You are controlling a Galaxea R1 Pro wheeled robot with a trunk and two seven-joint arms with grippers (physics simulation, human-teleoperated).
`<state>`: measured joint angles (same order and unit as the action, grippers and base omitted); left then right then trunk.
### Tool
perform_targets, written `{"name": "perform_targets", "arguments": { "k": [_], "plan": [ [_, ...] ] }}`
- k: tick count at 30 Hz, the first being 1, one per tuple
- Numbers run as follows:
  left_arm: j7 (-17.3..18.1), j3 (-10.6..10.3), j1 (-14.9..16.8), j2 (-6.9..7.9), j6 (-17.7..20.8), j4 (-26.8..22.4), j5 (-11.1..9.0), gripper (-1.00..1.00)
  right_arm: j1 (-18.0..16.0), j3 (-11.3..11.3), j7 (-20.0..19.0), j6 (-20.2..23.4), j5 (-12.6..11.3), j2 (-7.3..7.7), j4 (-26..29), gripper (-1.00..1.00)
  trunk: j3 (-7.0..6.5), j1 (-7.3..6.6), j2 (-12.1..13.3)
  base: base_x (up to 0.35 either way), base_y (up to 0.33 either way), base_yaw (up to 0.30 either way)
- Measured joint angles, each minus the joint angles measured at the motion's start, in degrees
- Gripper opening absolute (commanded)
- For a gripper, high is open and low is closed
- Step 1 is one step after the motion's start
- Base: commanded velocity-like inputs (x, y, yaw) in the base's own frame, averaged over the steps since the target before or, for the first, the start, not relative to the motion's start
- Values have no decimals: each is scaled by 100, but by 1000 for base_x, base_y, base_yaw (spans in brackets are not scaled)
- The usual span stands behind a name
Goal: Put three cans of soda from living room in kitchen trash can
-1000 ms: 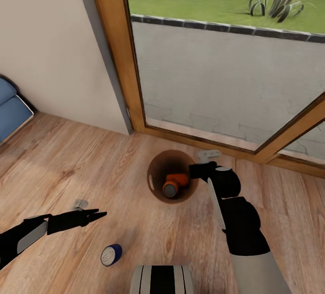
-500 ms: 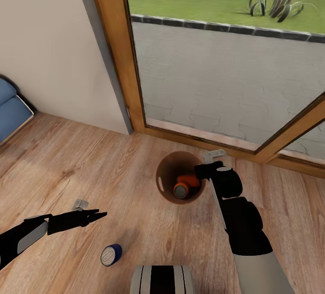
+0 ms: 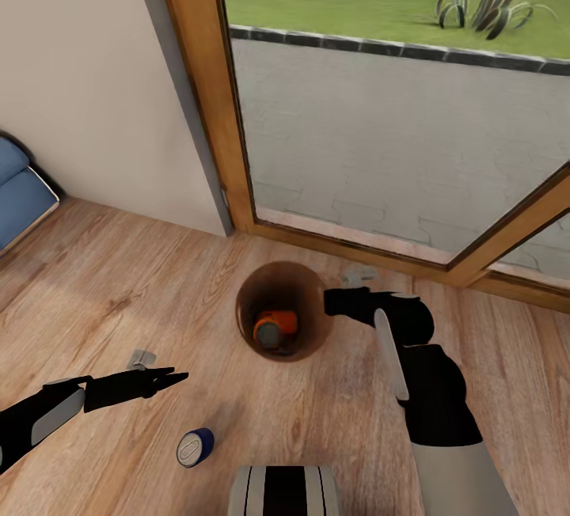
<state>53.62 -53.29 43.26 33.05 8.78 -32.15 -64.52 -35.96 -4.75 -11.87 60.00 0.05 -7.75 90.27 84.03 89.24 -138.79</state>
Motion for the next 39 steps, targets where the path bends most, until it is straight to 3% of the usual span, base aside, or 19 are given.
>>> {"name": "perform_targets", "arguments": {
  "k": [3, 4, 6, 9, 11, 18, 26, 28, 32, 39],
  "plan": [
    [-1, 4, -3, 0, 1, -4, 2, 100, 1, 24, 15, -32, 810, 4, -3, -100, 0, 1, 0, 0, 0, 0],
    [-1, 4, -3, -4, 1, -4, 2, 100, 0, 24, 13, -31, 944, 5, -3, -100, 1, 1, 0, 0, 0, 0],
    [-1, 4, -3, -16, 1, -4, 2, 100, 1, 25, 14, -31, 878, 5, -4, -100, 1, 1, 0, 0, 0, 0],
    [0, 1, -1, -30, 0, -1, 1, 100, 1, 13, 3, 0, 271, 2, -2, -100, 0, 0, 0, 0, 0, 0],
    [0, 1, -1, -33, 0, -1, 0, 100, 1, 12, -1, 0, 216, 4, -2, -100, 0, 0, 0, 0, 0, 0],
    [192, -19, -198, 64, 36, 87, 44, 100, 3, 2, -9, -12, 1278, 0, -6, -100, 1, 1, -1, 0, 0, 0],
    [234, -72, -464, -129, 36, 316, 32, 100, 2, 20, -53, -9, 2095, 86, -3, -100, 1, 1, -1, 0, 0, 0],
    [262, -87, -530, -194, 10, 254, 38, 100, 3, 63, -71, -10, 2291, 24, -11, -100, 2, 2, -2, 0, 0, 0],
    [266, -83, -608, -323, 9, 320, 38, 100, 2, 87, -109, -5, 2474, -56, -5, -100, 1, 2, -2, 0, 0, 0],
    [287, -94, -650, -548, 1, 544, 90, 100, 3, 160, -163, -4, 2576, -77, -3, -100, 1, 2, -2, 0, 0, 0]
  ]
}}
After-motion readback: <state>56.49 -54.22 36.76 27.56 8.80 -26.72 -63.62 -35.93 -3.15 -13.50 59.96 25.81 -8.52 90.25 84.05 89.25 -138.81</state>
